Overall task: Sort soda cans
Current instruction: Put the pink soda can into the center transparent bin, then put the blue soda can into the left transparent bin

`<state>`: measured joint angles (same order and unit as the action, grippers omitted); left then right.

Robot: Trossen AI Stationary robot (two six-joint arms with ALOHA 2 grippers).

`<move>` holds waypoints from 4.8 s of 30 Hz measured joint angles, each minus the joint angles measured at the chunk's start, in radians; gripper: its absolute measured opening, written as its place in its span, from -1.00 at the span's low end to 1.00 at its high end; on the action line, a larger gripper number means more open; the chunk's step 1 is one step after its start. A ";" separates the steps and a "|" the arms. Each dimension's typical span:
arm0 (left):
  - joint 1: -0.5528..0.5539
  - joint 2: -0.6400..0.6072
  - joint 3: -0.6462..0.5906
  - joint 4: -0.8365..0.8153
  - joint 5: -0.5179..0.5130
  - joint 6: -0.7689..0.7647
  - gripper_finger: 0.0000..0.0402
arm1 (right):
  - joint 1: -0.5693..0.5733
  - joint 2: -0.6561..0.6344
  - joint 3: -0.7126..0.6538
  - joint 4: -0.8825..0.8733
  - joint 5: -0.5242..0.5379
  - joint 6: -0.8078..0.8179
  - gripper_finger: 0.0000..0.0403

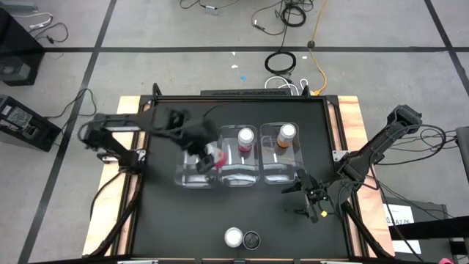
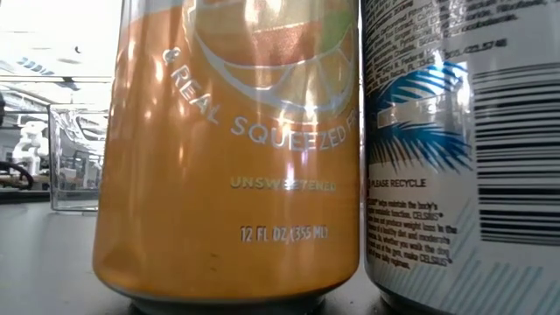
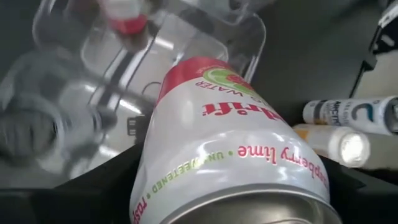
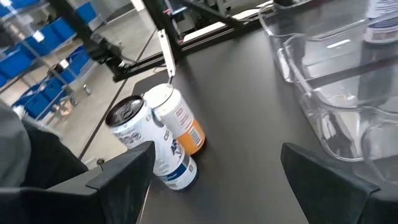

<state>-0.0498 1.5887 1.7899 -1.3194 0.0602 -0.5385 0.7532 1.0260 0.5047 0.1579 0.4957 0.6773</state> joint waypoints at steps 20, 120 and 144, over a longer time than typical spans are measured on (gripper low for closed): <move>0.235 0.417 0.217 -0.121 0.060 0.632 0.58 | 0.000 0.000 0.000 0.002 0.187 0.029 0.69; 0.267 0.443 0.566 -0.252 -0.041 0.562 0.92 | -0.012 0.000 0.000 -0.001 0.179 0.069 0.69; -0.221 0.213 0.114 0.289 -0.229 0.359 0.92 | -0.012 0.000 0.000 0.041 0.182 0.070 0.69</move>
<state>-0.2704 1.8015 1.9041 -1.0307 -0.1688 -0.1794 0.7414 1.0264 0.5045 0.1993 0.6778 0.7471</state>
